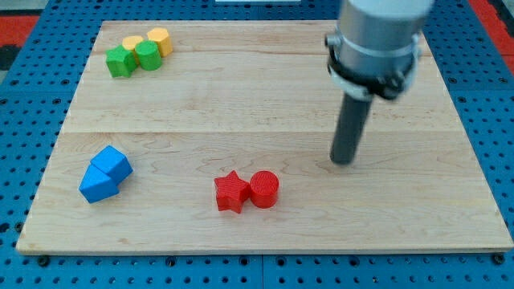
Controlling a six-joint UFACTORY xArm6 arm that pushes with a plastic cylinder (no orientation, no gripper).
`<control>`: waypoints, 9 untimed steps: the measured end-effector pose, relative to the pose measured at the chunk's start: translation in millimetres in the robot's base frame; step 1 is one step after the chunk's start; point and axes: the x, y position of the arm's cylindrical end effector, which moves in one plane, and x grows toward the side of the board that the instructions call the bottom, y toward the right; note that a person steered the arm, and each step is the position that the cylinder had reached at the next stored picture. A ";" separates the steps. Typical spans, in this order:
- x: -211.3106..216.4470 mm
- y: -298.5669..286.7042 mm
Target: Push the blue cube to the top left of the green star
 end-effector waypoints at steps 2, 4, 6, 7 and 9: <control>33.0 -96.2; 38.1 -173.2; -26.8 -243.4; 19.3 -243.0; 5.5 -300.6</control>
